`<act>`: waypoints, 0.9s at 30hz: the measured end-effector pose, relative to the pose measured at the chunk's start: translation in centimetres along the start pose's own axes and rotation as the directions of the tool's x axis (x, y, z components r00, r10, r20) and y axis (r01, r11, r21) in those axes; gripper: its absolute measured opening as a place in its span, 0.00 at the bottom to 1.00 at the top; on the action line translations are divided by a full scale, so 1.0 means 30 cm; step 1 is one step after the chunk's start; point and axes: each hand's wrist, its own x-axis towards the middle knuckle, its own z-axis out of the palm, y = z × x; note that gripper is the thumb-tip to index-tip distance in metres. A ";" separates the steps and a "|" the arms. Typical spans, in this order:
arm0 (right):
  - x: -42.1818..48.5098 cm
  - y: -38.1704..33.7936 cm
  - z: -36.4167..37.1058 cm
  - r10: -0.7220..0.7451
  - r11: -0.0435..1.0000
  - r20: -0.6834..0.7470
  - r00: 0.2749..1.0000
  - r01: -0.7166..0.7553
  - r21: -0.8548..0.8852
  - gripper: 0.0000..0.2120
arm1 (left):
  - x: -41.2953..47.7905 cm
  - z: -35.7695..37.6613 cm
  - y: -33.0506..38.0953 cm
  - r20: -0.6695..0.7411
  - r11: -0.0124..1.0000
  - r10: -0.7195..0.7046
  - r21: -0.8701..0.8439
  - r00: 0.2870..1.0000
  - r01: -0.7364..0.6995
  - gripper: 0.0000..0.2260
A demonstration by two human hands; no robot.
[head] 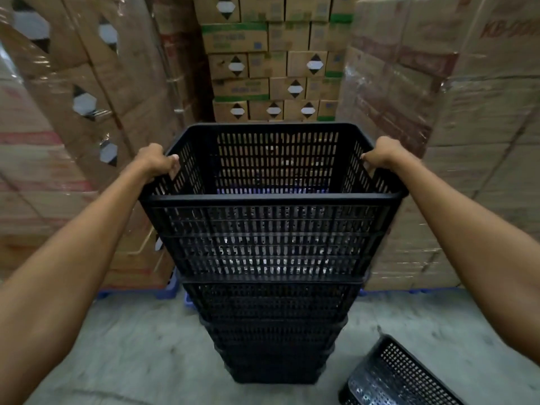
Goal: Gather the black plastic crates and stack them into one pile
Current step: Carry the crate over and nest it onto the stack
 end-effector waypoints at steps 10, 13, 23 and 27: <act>-0.004 0.002 0.020 -0.091 0.996 -0.028 0.995 0.091 0.008 0.32 | -0.002 -0.008 0.015 -0.038 0.999 0.020 0.049 0.999 -0.018 0.22; -0.029 -0.005 0.011 -0.106 0.994 -0.014 0.994 0.106 -0.009 0.29 | -0.018 -0.010 0.021 -0.062 0.995 0.034 0.096 0.997 -0.028 0.23; -0.107 -0.015 0.012 -0.149 0.977 -0.093 0.985 0.132 -0.170 0.32 | -0.029 -0.018 0.023 -0.072 0.986 0.090 0.145 0.993 -0.079 0.21; -0.134 -0.028 -0.001 -0.174 0.960 -0.050 0.983 0.158 -0.230 0.37 | -0.026 -0.008 0.017 -0.092 0.982 0.101 0.172 0.991 -0.084 0.22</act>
